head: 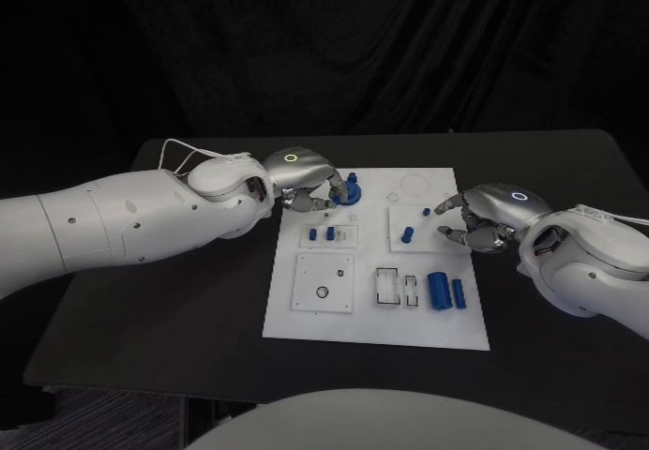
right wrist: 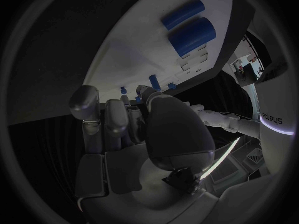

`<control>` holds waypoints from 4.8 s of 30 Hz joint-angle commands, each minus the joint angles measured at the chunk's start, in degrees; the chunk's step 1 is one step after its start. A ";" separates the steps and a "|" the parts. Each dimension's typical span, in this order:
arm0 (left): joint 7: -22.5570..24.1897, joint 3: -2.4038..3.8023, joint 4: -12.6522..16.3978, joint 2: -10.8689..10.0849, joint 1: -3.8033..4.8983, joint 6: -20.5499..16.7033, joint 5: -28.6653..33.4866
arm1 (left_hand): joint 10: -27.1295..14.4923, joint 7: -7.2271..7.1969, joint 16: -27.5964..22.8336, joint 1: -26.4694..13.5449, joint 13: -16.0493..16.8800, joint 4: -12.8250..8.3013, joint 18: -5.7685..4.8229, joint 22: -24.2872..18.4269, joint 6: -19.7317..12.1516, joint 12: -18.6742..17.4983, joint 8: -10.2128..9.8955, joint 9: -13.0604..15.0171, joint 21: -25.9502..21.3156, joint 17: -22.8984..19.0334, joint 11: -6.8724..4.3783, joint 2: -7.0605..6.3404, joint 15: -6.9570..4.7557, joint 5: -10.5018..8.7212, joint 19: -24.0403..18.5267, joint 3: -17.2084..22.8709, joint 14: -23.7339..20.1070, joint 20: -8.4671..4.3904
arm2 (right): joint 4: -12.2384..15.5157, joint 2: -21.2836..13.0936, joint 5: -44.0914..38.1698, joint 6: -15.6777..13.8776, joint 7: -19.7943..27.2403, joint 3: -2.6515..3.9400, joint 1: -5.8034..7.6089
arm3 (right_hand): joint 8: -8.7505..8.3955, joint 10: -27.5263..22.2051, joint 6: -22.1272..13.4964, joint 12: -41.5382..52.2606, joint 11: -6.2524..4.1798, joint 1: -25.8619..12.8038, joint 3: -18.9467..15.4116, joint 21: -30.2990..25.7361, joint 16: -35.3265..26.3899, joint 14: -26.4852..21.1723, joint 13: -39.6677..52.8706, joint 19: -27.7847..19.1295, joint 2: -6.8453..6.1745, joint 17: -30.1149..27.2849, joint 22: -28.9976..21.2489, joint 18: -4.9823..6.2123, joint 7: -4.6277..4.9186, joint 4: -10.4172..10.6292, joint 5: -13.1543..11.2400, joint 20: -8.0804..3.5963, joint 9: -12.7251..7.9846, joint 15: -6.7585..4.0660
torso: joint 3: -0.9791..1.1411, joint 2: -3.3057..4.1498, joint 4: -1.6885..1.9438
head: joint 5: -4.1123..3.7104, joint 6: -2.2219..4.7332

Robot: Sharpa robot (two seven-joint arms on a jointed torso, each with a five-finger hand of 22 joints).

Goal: Assemble the parts on the task board

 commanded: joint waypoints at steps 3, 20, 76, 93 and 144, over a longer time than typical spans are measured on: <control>-2.03 0.05 0.69 -1.01 0.29 5.02 -0.05 | 0.95 0.03 0.38 -0.45 -0.14 0.41 -0.70 9.10 0.25 -0.27 0.17 0.16 0.45 0.60 -0.11 -0.27 0.01 -0.59 0.30 -0.10 0.62 0.03 | -0.09 0.01 -0.02 0.72 -0.74 0.03 0.08 | 0.08 -0.45 0.36 -0.34 0.14 0.28 0.20 -0.51 -0.45 -0.18 4.06 0.05 -0.25 -0.17 4.67 0.28 0.07 0.02 -0.12 -0.01 -0.10 -0.18 | 0.04 0.02 0.04 | -0.09 0.00; -4.47 0.04 -1.35 -0.76 -0.84 6.26 -0.05 | 1.71 0.29 0.50 -0.52 -0.97 0.64 -0.84 9.29 -0.49 -1.94 -0.64 0.12 1.11 0.81 0.28 -0.66 0.15 -0.69 0.78 -0.03 1.08 -0.01 | -0.34 0.11 -0.02 0.95 -0.57 0.03 0.06 | 0.06 -0.48 0.37 -0.38 0.15 0.30 0.25 -0.59 -0.49 -0.21 4.03 0.02 -0.24 -0.20 4.66 0.29 0.07 0.02 -0.16 0.00 -0.14 -0.17 | -0.09 0.11 0.14 | -0.11 0.00; -4.62 0.04 -3.48 1.70 -3.45 2.64 -0.05 | 2.15 -0.20 -0.83 -0.12 -1.52 0.52 -0.55 8.87 -1.96 -3.55 -2.09 -0.18 -0.58 -1.56 0.62 -0.61 0.42 0.25 0.05 0.68 0.15 0.09 | -0.53 0.38 -0.02 1.66 -0.88 0.03 0.05 | -0.08 -0.63 0.37 -0.55 0.18 0.69 0.56 -0.96 -0.68 -0.32 3.87 -0.09 -0.16 -0.38 4.59 0.33 0.12 -0.21 -0.19 0.02 -0.32 -0.14 | 0.04 -0.01 0.05 | -0.32 0.00; -5.18 0.04 -4.56 2.59 -3.50 3.45 -0.05 | 2.17 -0.17 -1.35 -0.48 -1.48 0.75 -0.45 8.72 -2.03 -3.67 -2.23 -0.18 -1.17 -2.59 0.78 -0.42 0.51 0.61 -0.24 0.70 -0.32 0.12 | -0.52 0.56 -0.02 2.50 -1.36 0.03 0.04 | -0.12 -0.69 0.44 -0.63 0.21 0.91 0.77 -1.23 -0.84 -0.39 3.80 -0.15 -0.03 -0.57 4.53 0.37 0.15 -0.32 -0.21 0.03 -0.40 -0.12 | 0.05 -0.02 0.06 | -0.33 0.00; 4.65 0.02 -4.99 -6.20 -4.07 -15.42 14.02 | -16.91 -6.29 -31.93 -2.18 -2.38 3.95 4.28 -0.14 -17.39 -5.69 -4.11 -9.55 -42.74 -33.01 3.95 -2.82 5.18 -1.54 -26.80 -1.55 -31.71 3.80 | 0.32 -1.78 -0.02 0.24 0.94 0.04 1.55 | -0.30 -1.48 1.11 -1.63 0.05 2.57 0.98 -2.05 -1.25 -0.60 2.86 -0.27 -2.01 -0.87 4.49 0.44 -0.01 -2.05 -1.38 -0.02 -1.03 -0.23 | -0.01 -0.07 0.05 | 1.31 0.00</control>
